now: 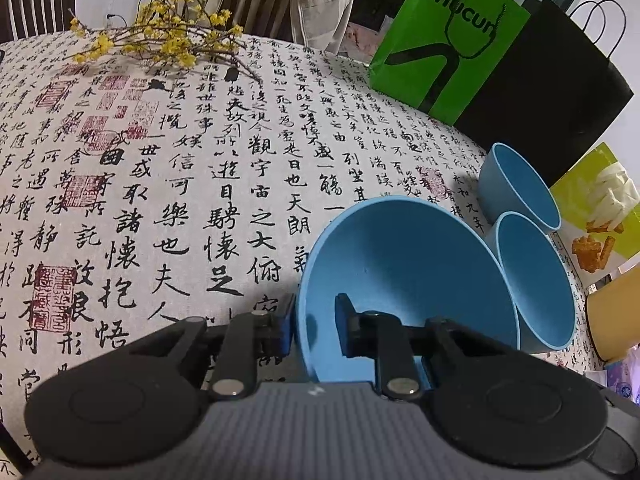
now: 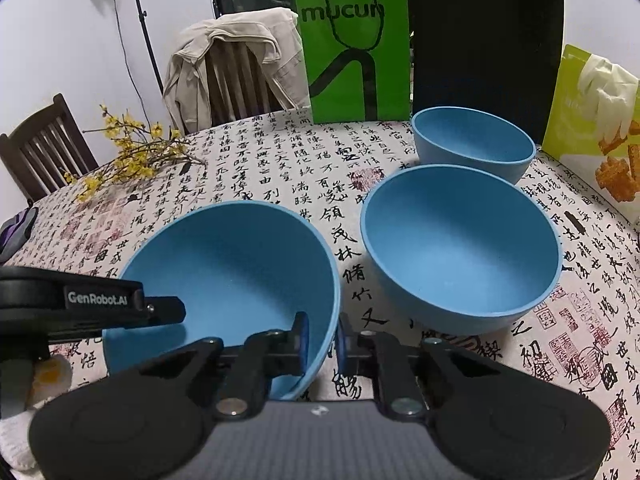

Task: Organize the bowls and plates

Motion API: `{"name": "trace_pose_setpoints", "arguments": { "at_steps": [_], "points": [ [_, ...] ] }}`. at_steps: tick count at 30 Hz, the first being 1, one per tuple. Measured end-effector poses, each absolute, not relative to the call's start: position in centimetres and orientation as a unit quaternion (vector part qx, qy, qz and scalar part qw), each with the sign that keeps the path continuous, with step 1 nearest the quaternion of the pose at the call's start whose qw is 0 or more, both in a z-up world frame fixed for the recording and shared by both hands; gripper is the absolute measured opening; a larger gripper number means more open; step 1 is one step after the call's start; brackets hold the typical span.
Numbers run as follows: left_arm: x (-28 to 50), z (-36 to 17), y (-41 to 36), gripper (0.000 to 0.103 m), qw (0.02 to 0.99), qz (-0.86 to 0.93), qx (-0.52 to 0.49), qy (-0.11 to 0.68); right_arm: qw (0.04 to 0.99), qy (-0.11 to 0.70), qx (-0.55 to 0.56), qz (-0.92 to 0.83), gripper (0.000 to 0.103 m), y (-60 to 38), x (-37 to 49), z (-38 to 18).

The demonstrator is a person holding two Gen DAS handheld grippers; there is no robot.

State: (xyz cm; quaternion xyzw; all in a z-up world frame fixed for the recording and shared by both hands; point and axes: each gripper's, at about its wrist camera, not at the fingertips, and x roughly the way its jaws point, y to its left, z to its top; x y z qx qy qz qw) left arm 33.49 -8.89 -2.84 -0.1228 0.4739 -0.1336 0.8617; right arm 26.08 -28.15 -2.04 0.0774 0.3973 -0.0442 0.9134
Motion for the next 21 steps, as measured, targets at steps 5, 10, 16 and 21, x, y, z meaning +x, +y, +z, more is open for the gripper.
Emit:
{"name": "trace_pose_setpoints", "arguments": {
  "at_steps": [5, 10, 16, 21],
  "points": [
    [32.6, -1.9, -9.0, 0.021, 0.873, -0.137, -0.113, 0.454, 0.920, 0.379, 0.087, -0.044, 0.013, -28.3, 25.3, -1.4],
    [32.0, -1.1, -8.9, 0.021, 0.879, -0.137, -0.117, 0.441, 0.928, 0.357, 0.093, -0.046, 0.013, -28.1, 24.8, -0.4],
    [30.9, 0.2, -8.8, 0.021, 0.891, -0.135, -0.117, 0.417, 0.935, 0.344, 0.083, -0.040, 0.013, -27.9, 24.2, 0.6],
    [30.3, 1.0, -8.6, 0.021, 0.893, -0.137, -0.113, 0.413, 0.939, 0.332, 0.084, -0.038, 0.013, -27.9, 23.7, 1.2]
  ]
}}
